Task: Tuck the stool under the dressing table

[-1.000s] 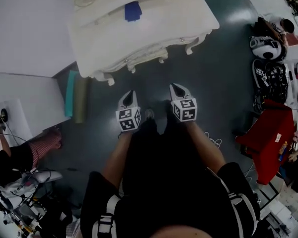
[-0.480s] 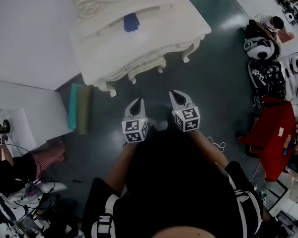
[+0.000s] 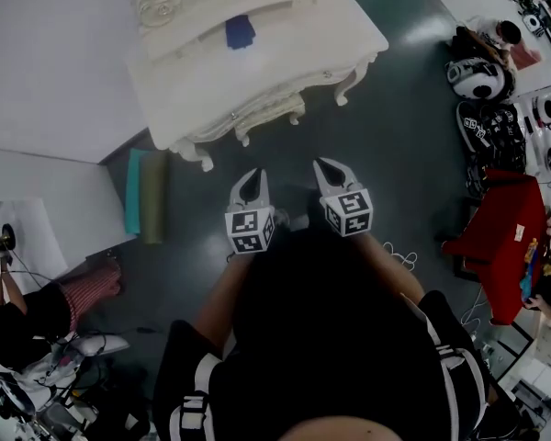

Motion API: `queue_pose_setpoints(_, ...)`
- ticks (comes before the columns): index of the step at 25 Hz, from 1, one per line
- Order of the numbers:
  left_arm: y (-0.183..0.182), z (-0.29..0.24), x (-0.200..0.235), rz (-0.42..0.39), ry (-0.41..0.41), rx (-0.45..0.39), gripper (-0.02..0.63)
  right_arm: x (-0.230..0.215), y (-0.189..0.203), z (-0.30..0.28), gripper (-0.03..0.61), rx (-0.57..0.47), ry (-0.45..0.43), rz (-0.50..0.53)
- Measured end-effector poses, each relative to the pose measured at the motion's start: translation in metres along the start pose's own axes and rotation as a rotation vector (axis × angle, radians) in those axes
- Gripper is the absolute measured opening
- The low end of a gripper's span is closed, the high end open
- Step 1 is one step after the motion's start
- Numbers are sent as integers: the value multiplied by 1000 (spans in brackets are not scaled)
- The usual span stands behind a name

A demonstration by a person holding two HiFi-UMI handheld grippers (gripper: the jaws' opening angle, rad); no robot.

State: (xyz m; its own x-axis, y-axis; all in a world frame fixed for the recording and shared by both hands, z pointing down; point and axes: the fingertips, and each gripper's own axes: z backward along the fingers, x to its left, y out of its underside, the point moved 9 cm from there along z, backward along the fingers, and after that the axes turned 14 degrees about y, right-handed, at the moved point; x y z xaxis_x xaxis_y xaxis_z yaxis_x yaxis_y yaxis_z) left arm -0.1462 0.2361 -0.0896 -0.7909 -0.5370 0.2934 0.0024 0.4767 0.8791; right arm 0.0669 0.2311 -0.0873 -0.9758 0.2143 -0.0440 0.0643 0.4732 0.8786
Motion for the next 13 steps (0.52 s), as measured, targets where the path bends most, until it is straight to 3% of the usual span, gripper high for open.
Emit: queue_pose_setpoints(13, 7, 1, -5, -21, 14, 18, 8, 3, 10, 4, -3, 3, -3, 2)
